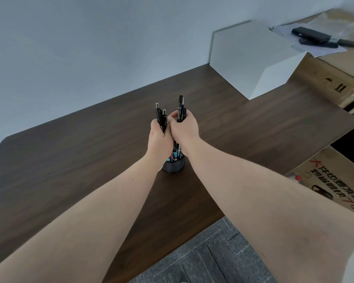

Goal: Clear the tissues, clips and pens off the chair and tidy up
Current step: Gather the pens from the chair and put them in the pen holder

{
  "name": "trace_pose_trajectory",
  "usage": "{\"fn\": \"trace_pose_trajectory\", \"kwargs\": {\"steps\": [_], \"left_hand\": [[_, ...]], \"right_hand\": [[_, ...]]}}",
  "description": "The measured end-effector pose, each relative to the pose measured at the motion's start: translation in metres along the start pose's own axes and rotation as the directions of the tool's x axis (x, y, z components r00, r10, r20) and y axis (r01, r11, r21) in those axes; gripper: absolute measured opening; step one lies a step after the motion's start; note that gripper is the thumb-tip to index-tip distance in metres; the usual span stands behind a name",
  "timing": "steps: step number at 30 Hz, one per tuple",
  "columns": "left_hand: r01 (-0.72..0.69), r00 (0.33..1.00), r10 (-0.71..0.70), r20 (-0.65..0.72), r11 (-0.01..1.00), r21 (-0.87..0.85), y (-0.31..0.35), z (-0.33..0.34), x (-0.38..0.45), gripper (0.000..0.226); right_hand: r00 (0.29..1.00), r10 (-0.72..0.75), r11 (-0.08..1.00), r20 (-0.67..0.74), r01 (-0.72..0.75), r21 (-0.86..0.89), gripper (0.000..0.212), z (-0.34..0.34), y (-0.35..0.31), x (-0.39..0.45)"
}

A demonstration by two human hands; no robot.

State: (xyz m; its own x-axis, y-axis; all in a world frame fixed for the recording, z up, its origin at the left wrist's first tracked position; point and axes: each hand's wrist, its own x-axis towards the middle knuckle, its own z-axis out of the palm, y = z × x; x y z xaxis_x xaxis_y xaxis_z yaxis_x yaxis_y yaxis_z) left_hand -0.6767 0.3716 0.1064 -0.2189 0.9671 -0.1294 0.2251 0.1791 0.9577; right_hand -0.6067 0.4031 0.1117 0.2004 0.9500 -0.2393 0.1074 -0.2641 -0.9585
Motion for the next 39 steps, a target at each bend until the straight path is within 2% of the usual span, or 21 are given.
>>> {"fn": "trace_pose_trajectory", "kwargs": {"steps": [8, 14, 22, 25, 32, 39], "left_hand": [[-0.023, 1.0, 0.022, 0.007, 0.994, 0.106, -0.008, -0.005, -0.005, 0.01], [-0.028, 0.998, 0.013, 0.064, 0.971, 0.236, -0.008, -0.008, -0.003, 0.051], [-0.096, 0.995, 0.074, 0.071, 0.911, 0.4, 0.004, -0.015, -0.006, 0.057], [-0.142, 0.99, 0.116, 0.087, 0.886, 0.44, 0.011, -0.015, -0.007, 0.057], [-0.227, 0.973, 0.174, 0.151, 0.841, 0.491, 0.04, 0.008, -0.032, 0.059], [-0.354, 0.923, 0.209, 0.322, 0.786, 0.507, 0.077, 0.078, -0.094, 0.062]], "right_hand": [[0.998, -0.053, 0.985, 0.019, 0.055, -0.164, 0.008, 0.004, 0.016, -0.004], [0.989, -0.131, 0.955, 0.068, 0.144, -0.261, 0.024, -0.006, 0.011, -0.009], [0.973, -0.213, 0.891, 0.092, 0.232, -0.39, 0.053, -0.027, 0.012, -0.013], [0.974, -0.202, 0.873, 0.099, 0.225, -0.433, 0.056, -0.046, 0.009, -0.02], [0.986, -0.162, 0.903, 0.033, 0.161, -0.398, 0.063, -0.107, 0.008, -0.042], [0.993, -0.118, 0.861, -0.001, 0.102, -0.498, 0.067, -0.217, 0.04, -0.081]]}}
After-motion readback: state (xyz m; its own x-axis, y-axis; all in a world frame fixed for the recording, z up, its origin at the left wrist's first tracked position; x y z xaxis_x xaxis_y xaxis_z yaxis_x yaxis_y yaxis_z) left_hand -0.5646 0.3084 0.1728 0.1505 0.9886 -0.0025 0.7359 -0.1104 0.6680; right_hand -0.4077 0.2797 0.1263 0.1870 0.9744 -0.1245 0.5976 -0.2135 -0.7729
